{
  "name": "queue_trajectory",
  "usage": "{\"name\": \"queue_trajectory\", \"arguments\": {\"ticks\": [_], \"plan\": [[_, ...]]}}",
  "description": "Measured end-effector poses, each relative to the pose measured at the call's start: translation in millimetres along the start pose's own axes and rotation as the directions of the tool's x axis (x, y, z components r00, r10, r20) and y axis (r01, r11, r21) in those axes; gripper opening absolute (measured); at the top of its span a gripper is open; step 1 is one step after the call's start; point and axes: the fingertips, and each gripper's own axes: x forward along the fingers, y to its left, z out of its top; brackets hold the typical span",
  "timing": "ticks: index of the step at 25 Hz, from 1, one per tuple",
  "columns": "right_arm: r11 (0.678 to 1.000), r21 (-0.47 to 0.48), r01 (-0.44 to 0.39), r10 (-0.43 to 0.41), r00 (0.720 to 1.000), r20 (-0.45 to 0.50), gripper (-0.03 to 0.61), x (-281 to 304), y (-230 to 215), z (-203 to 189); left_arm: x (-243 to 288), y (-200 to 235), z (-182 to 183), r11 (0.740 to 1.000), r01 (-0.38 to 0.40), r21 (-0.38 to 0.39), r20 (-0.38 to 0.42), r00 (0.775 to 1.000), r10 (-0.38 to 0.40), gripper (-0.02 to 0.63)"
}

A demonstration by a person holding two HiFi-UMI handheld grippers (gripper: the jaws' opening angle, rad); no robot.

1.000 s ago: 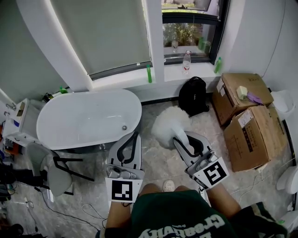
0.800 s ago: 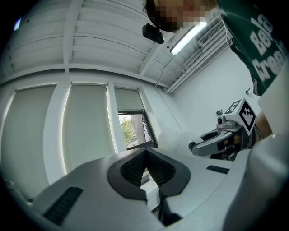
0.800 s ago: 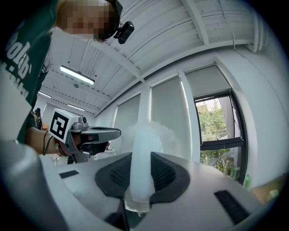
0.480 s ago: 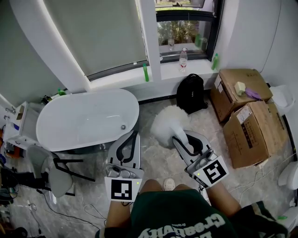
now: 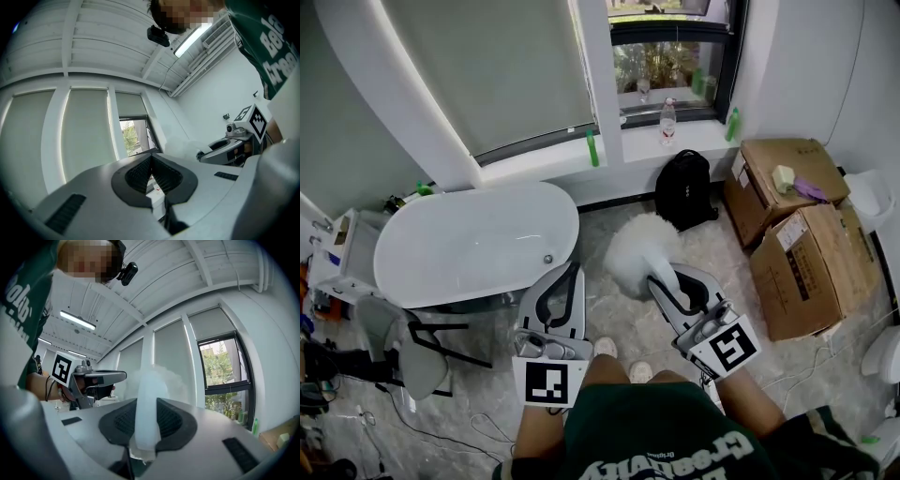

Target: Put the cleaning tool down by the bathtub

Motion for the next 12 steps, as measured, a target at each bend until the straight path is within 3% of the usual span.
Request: {"name": "queue_trajectory", "arguments": {"ticks": [6, 12], "plan": [[1.0, -0.022, 0.007, -0.006, 1.0, 0.019, 0.094, 5.0, -13.9, 3.6, 15.9, 0.4, 2.5, 1.0, 0.004, -0.018, 0.023, 1.0, -0.004, 0.006], [1.0, -0.015, 0.011, -0.011, 1.0, 0.02, 0.094, 15.4, -22.5, 4.7, 33.7, 5.1, 1.0, 1.0, 0.026, 0.012, 0.025, 0.999, -0.027, 0.006]]}}
